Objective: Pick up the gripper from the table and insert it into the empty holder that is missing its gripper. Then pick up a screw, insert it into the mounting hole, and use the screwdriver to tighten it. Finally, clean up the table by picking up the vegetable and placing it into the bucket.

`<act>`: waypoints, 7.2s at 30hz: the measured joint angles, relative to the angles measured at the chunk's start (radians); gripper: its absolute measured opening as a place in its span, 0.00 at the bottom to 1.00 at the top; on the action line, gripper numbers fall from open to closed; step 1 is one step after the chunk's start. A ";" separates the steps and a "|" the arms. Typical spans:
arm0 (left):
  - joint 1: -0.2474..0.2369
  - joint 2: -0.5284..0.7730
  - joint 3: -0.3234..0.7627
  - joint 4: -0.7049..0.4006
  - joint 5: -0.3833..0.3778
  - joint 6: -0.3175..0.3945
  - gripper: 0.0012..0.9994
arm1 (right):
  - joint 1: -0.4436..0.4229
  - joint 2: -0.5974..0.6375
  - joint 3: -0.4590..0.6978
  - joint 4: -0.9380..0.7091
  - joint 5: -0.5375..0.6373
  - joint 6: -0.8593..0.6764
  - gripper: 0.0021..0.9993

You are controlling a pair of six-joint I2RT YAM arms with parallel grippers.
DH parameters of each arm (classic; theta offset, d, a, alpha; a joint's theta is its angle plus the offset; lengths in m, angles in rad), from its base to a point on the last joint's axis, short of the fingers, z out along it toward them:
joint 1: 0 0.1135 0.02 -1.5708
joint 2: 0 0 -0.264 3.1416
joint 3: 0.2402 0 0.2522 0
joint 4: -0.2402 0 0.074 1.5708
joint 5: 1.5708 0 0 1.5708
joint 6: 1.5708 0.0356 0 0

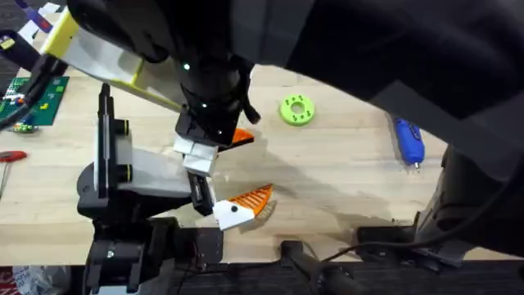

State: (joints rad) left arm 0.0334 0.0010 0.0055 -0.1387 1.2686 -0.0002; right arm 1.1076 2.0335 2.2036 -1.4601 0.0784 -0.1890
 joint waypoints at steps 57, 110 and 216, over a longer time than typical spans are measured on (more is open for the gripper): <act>0.000 0.000 0.000 0.008 -0.042 0.005 0.00 | -0.057 -0.337 -0.250 0.071 -0.018 0.362 1.00; 0.000 0.000 0.000 0.009 -0.043 0.005 0.00 | -1.154 -0.709 -0.908 0.263 0.109 0.262 1.00; 0.000 0.000 0.000 0.010 -0.047 0.005 0.00 | -1.163 -0.530 -0.703 0.434 -0.095 0.002 0.02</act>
State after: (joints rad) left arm 0.0334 0.0008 0.0055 -0.1291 1.2221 0.0048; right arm -0.0556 1.5031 1.5005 -1.0260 -0.0170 -0.1865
